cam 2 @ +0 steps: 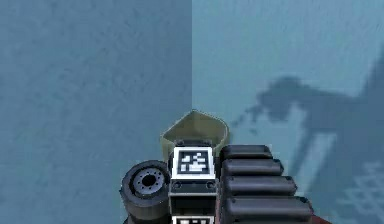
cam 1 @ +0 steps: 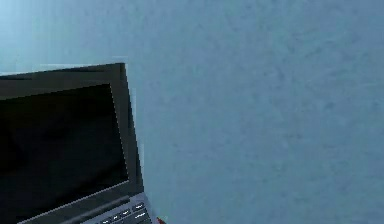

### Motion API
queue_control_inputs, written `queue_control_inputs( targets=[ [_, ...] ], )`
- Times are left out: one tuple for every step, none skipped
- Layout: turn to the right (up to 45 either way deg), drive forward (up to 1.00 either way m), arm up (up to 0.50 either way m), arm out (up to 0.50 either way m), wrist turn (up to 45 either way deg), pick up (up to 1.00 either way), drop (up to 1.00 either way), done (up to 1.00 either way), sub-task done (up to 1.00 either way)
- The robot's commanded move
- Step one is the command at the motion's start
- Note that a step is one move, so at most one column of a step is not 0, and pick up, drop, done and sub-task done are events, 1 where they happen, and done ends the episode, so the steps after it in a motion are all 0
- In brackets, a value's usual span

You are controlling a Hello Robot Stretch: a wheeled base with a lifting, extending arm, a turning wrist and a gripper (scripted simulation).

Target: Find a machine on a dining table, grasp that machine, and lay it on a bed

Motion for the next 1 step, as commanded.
queue_control_inputs(
  targets=[
    [-45.0,0.00,0.00,0.00,0.0,0.00,0.00,0.00,0.00]
  ],
)
